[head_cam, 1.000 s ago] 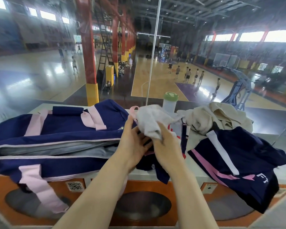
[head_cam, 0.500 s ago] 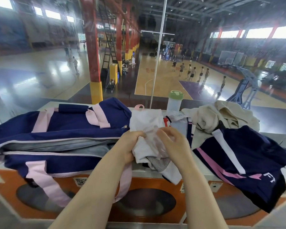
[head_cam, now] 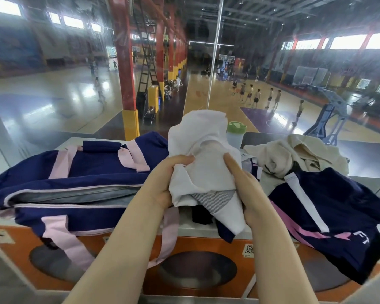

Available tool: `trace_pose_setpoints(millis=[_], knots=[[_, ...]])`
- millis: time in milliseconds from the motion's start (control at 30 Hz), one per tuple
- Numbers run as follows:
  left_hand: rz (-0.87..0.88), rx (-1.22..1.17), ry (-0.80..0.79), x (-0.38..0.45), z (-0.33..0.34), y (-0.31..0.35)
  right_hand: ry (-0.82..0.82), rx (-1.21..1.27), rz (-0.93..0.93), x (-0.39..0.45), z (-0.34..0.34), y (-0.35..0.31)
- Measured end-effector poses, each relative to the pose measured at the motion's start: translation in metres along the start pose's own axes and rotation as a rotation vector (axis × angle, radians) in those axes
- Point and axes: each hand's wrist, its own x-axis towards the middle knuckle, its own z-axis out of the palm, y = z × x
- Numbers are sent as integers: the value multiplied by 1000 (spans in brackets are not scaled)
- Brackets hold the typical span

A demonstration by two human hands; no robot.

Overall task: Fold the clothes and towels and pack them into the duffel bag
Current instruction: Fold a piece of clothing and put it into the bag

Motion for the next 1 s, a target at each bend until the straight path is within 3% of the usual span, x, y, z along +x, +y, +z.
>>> trace_pose_setpoints(millis=[133,267,533,633,733,900,1000], knots=[[-18,-51,-17,-8,0,16,-253,401,136,-9,9,0],[-57,48,27,-19,-10,29,-283,567,125,-10,16,-5],[20,484,153,-36,-43,53,-243,3,32,-9,61,-15],[120,719,208,-43,-42,55,-149,-226,-95,-11,87,-13],[282,966,243,-45,-46,46,-145,-303,-177,-14,111,-11],[300,1006,151,-29,-66,30,-195,-380,-185,-9,136,-6],[204,897,93,-32,-75,29,-218,-451,-198,-4,142,-5]])
